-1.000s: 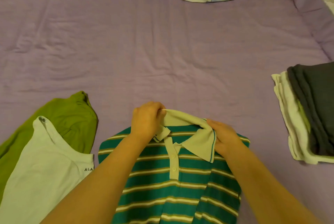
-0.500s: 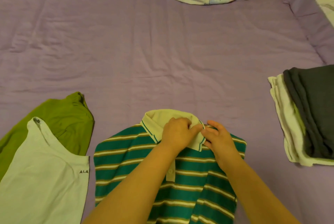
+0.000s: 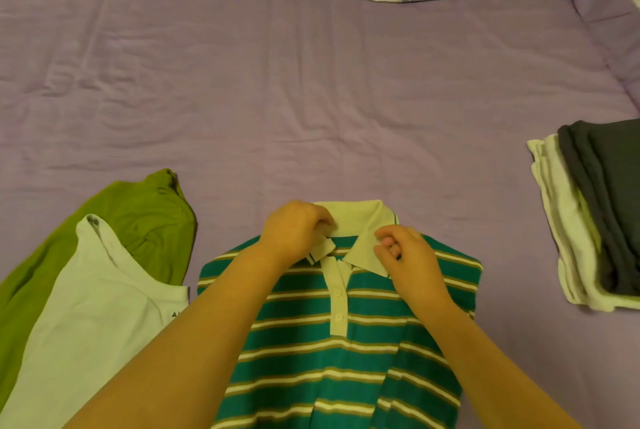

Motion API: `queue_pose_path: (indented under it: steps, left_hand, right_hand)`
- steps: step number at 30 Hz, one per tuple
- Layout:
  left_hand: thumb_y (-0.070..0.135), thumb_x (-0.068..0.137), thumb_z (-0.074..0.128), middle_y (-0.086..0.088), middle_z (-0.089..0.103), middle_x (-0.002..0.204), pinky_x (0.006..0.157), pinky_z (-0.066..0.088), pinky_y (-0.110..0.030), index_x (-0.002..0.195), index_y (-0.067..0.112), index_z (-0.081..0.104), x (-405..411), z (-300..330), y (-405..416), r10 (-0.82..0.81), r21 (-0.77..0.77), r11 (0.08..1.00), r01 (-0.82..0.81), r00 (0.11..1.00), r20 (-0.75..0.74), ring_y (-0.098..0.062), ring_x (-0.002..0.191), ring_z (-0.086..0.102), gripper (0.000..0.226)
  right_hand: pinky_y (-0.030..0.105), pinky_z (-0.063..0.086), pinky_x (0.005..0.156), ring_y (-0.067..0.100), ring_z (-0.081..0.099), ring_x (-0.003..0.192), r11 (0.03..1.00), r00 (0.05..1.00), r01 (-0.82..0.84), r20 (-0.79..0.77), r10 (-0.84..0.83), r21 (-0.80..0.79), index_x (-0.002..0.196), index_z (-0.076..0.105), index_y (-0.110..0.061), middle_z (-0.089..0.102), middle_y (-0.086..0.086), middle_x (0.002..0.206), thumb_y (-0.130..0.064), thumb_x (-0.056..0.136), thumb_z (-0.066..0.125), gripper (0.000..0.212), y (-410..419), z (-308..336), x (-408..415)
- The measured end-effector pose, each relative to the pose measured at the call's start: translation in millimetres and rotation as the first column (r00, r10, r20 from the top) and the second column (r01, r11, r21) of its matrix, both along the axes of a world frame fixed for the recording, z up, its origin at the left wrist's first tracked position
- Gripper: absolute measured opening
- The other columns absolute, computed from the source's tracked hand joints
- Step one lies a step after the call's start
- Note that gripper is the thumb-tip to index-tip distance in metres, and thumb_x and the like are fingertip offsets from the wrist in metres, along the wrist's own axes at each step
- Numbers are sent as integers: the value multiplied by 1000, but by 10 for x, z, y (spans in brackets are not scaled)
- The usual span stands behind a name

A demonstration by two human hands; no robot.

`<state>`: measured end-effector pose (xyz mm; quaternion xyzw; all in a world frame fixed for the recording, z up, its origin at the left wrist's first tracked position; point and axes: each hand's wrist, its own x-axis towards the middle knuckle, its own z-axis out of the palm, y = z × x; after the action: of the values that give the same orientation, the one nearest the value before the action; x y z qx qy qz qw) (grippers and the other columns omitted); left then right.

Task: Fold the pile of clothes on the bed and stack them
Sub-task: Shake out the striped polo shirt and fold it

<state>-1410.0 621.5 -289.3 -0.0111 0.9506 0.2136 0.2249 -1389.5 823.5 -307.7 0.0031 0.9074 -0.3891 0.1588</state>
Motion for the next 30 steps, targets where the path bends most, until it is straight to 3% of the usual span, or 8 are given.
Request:
queue_pose_path:
  steps: [5, 11, 14, 18, 21, 25, 27, 30]
  left_hand:
    - [11, 98, 42, -1, 57, 133, 93, 49, -36, 132, 27, 55, 107, 13, -173, -58, -65, 996, 63, 996, 71, -23, 116, 55, 40]
    - [16, 96, 54, -11, 64, 110, 85, 49, -37, 115, 11, 66, 140, 73, -242, -21, 99, 995, 16, 998, 55, -25, 97, 59, 23]
    - [18, 95, 57, -11, 63, 108, 85, 48, -33, 111, 9, 68, 149, 139, -323, 11, 202, 979, -18, 999, 35, -23, 95, 58, 22]
    - [18, 100, 46, -10, 58, 113, 88, 42, -29, 120, 13, 63, 129, 135, -369, -48, 148, 988, 45, 999, 16, -23, 101, 53, 27]
    - [15, 101, 43, -10, 55, 113, 87, 43, -31, 123, 14, 62, 89, 109, -382, -47, 125, 991, 47, 999, -1, -25, 103, 53, 29]
    - [5, 98, 43, -8, 47, 131, 94, 45, -36, 125, 16, 60, 167, 48, -375, -7, 159, 987, 23, 995, -100, -26, 115, 50, 34]
    - [-1, 95, 44, -7, 43, 138, 95, 46, -36, 129, 17, 56, 258, 2, -398, 93, 154, 986, -65, 978, -185, -26, 119, 47, 41]
    - [5, 96, 45, -11, 52, 131, 94, 45, -40, 129, 16, 58, 369, -68, -551, 289, 73, 957, -280, 928, -236, -30, 115, 51, 37]
  right_hand:
    - [5, 44, 68, 2, 57, 83, 979, 984, -96, 131, 120, -177, 113, 62, -21, 60, -5, 103, -12, 95, 53, 22, -336, -61, 3]
    - [6, 43, 66, -6, 57, 77, 947, 950, -222, 167, 264, -235, 133, 52, -28, 57, -14, 105, -15, 97, 50, 38, -617, -43, -26]
    - [16, 51, 72, 4, 56, 74, 948, 961, -213, 126, 247, -238, 113, 61, -29, 61, -10, 90, -20, 91, 60, 24, -624, -6, -25]
    - [10, 47, 51, 9, 58, 59, 929, 973, -85, 172, 155, -359, 79, 53, -30, 59, 4, 70, -21, 85, 69, 19, -618, 37, 23]
    - [10, 43, 49, 5, 60, 56, 963, 981, -108, 133, 144, -245, 76, 49, -29, 61, 3, 73, -19, 89, 64, 22, -591, 45, 58]
    - [19, 44, 60, 10, 49, 75, 930, 939, -304, -97, 329, 207, 101, 56, -30, 44, -10, 101, -17, 97, 48, 17, -546, 6, 96]
    - [11, 39, 59, 7, 47, 79, 928, 953, -278, -53, 300, 248, 114, 61, -28, 42, -10, 112, -14, 98, 46, 25, -508, -57, 119]
    - [6, 35, 62, 4, 47, 78, 963, 976, -190, -74, 207, 189, 109, 66, -21, 49, -7, 118, -15, 98, 45, 24, -471, -94, 161]
